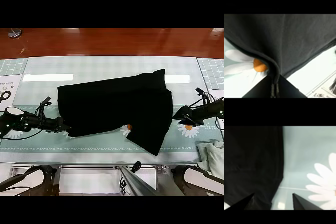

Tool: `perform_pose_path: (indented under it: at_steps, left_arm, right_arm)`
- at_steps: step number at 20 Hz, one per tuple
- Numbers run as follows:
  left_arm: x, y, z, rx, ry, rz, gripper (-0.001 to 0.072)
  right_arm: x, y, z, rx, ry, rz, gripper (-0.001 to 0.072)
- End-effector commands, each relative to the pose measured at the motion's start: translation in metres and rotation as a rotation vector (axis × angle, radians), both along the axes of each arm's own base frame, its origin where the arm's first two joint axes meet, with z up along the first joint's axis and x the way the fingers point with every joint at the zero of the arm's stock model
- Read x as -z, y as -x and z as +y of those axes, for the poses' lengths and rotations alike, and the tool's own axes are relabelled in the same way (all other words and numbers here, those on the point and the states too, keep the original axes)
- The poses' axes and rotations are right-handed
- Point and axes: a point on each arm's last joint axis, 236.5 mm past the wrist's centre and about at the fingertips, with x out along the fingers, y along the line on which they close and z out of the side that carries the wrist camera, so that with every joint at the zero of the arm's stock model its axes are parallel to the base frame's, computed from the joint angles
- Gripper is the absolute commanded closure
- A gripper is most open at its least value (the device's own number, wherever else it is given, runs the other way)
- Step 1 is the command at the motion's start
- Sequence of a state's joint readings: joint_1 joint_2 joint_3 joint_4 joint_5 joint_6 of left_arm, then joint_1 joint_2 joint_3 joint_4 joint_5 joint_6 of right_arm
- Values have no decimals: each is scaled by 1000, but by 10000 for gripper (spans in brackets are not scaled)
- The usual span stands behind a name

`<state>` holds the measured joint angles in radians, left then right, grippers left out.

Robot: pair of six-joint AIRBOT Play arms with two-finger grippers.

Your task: Fold the shirts.

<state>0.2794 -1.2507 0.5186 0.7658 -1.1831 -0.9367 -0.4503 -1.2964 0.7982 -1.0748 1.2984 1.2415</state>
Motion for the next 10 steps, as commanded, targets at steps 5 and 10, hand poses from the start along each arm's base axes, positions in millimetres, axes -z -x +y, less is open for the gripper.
perform_pose_path:
  at_steps: [5,10]
  left_arm:
    - [-1,1,-1,10,4,-4,686]
    - [-1,0,0,9,1,-7,686]
  right_arm:
    - [30,27,31,76,-90,42,152]
    - [35,0,32,184,-102,-62,367]
